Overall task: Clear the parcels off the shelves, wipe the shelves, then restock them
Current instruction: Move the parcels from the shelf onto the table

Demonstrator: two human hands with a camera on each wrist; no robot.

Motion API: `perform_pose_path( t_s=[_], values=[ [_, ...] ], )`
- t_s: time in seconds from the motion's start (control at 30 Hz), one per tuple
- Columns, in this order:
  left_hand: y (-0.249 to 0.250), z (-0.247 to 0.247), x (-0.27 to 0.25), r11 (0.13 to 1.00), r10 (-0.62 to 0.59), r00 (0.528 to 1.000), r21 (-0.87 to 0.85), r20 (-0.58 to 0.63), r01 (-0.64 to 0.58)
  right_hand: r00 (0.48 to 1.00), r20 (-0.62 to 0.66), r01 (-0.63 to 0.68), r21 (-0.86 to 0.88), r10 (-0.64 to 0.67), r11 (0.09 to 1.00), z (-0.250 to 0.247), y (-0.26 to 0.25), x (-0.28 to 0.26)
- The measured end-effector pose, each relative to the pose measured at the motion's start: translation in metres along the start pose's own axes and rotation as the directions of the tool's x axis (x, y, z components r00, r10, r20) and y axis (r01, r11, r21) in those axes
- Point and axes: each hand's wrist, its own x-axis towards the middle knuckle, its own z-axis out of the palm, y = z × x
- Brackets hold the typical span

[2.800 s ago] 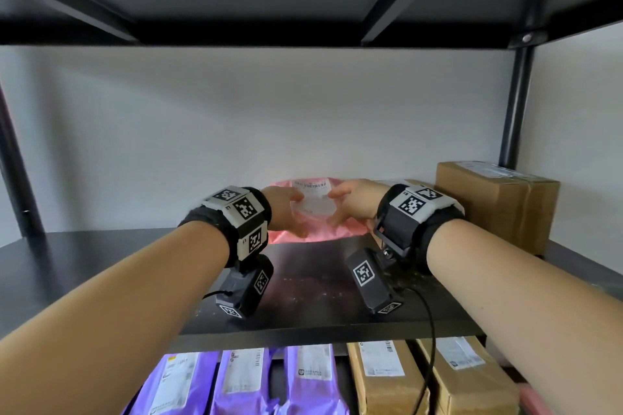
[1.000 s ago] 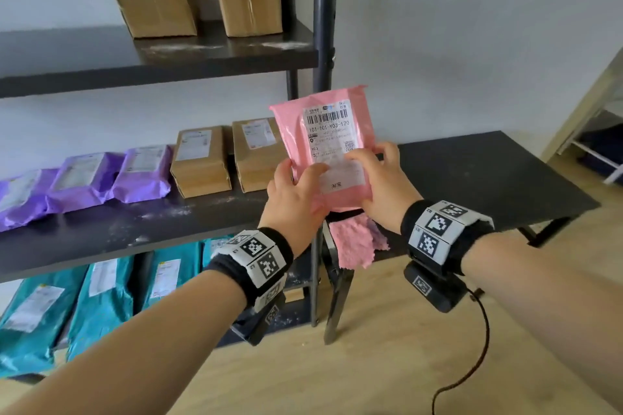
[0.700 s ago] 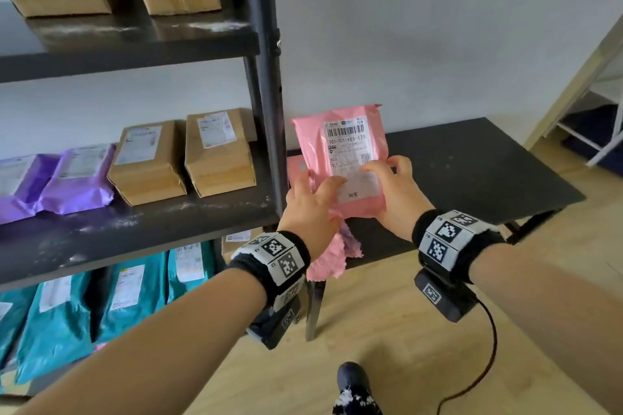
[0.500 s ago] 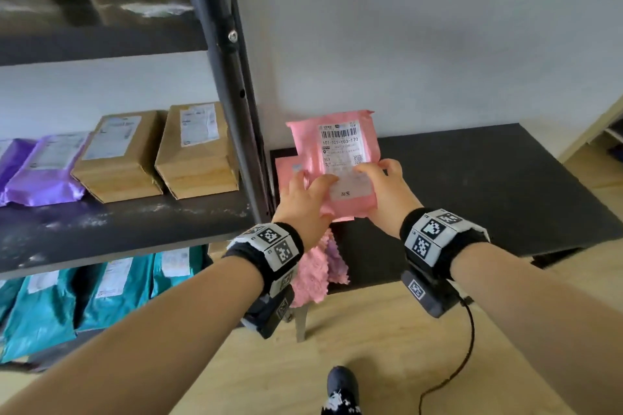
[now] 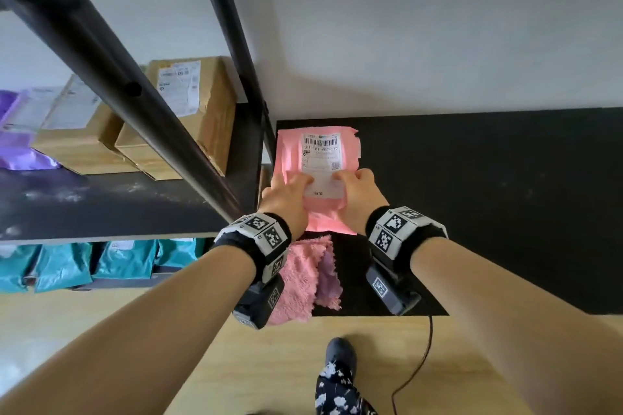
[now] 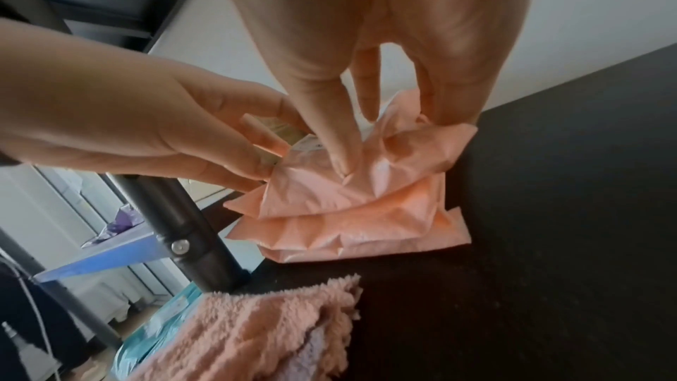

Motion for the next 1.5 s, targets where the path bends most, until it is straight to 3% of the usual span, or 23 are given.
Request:
perform_pose_path(
  t_s=[0.17,0.37,0.77,0.93,1.17,1.33,1.5],
  values=[
    [-0.004,0.004,0.003,0.999,-0.035,0.998,0.004,0.045,0.035,1.0,0.01,-0.01,-0.049,0.011,0.999,0.004,0.002,0.004],
    [-0.003,-0.005,-0.008,1.0,-0.008,1.0,0.018,-0.004,0.008,0.997,-0.064,-0.037,-0.086,0.032,0.996,-0.012,-0.005,-0.012],
    [-0.015,-0.062,-0.11,0.954,0.293,0.949,-0.037,-0.118,-0.299,0.938,-0.345,-0.021,-0.152,-0.033,0.988,-0.023,-0.088,-0.115],
    [-0.044,-0.114,-0.173,0.913,0.391,0.893,-0.026,-0.221,-0.406,0.885,-0.441,0.092,-0.146,-0.148,0.985,-0.017,-0.148,-0.172],
    [-0.092,-0.208,-0.24,0.899,0.397,0.795,0.02,-0.459,-0.438,0.774,-0.542,0.277,-0.177,-0.328,0.944,-0.01,-0.262,-0.226],
    [-0.123,-0.281,-0.263,0.897,0.356,0.706,0.013,-0.612,-0.441,0.687,-0.565,0.422,-0.201,-0.457,0.884,-0.023,-0.338,-0.24],
    [-0.14,-0.351,-0.265,0.912,0.313,0.66,0.023,-0.683,-0.409,0.636,-0.571,0.508,-0.196,-0.519,0.839,-0.051,-0.397,-0.232]
  ],
)
